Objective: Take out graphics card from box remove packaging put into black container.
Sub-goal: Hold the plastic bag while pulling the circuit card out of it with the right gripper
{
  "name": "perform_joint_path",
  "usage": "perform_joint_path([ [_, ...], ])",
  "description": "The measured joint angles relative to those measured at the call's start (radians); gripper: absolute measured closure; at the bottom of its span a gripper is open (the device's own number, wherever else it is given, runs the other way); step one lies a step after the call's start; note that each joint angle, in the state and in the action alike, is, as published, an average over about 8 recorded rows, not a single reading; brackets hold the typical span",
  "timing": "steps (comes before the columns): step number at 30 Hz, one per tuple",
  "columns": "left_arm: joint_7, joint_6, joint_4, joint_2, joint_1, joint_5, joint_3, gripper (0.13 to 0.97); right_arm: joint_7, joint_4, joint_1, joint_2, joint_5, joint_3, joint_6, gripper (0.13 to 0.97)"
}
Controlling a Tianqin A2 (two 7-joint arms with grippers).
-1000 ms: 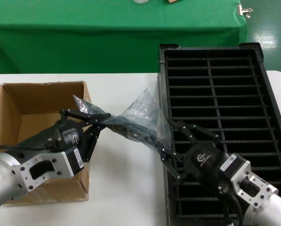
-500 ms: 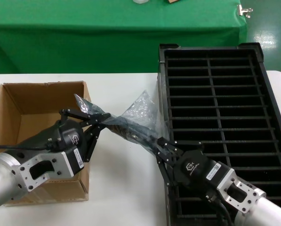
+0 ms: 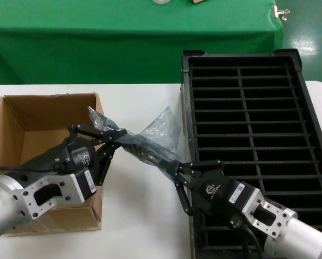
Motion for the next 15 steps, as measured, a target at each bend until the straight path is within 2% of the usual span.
perform_joint_path([
  [15,0.000,0.000,0.000,0.000,0.000,0.000,0.000,0.958,0.037,-0.004,0.011,-0.010,0.003,-0.005,-0.013,0.959],
])
